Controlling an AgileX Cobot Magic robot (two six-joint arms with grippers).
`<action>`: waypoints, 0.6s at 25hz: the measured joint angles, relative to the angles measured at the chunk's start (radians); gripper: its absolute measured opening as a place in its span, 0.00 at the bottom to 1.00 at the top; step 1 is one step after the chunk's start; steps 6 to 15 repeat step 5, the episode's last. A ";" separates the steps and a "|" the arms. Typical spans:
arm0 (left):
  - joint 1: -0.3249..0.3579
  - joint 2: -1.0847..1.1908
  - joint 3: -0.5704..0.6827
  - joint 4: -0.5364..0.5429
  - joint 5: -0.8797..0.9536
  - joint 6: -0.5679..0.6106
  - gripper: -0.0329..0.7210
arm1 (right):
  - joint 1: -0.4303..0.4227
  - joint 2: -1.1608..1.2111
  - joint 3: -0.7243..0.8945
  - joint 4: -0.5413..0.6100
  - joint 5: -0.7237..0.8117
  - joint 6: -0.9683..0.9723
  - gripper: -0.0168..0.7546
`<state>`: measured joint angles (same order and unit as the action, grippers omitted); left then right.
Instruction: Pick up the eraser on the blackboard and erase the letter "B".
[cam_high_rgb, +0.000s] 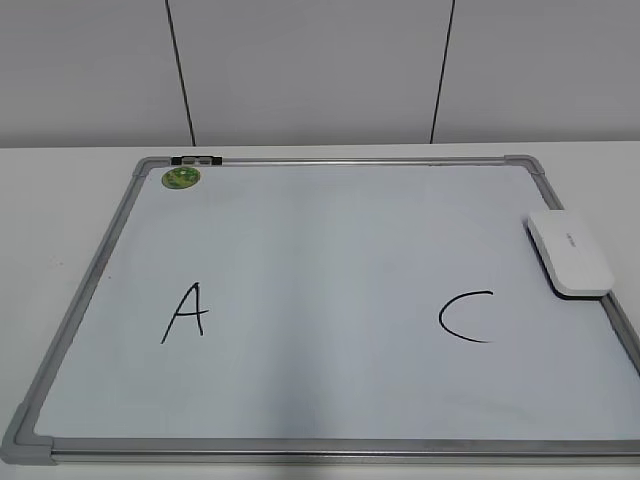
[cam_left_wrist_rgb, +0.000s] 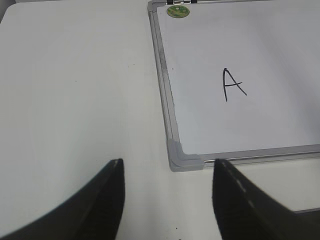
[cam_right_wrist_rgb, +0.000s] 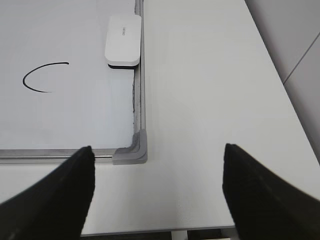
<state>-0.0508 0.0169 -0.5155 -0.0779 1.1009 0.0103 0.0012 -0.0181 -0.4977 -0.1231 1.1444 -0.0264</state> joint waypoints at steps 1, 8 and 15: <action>0.000 0.000 0.000 0.000 0.000 0.000 0.61 | 0.000 0.000 0.000 0.000 0.000 0.000 0.79; 0.000 0.000 0.000 0.000 0.000 0.000 0.61 | 0.000 0.000 0.000 0.000 0.000 0.002 0.79; 0.000 0.000 0.000 0.000 0.000 0.000 0.61 | 0.000 0.000 0.000 0.000 0.000 0.002 0.79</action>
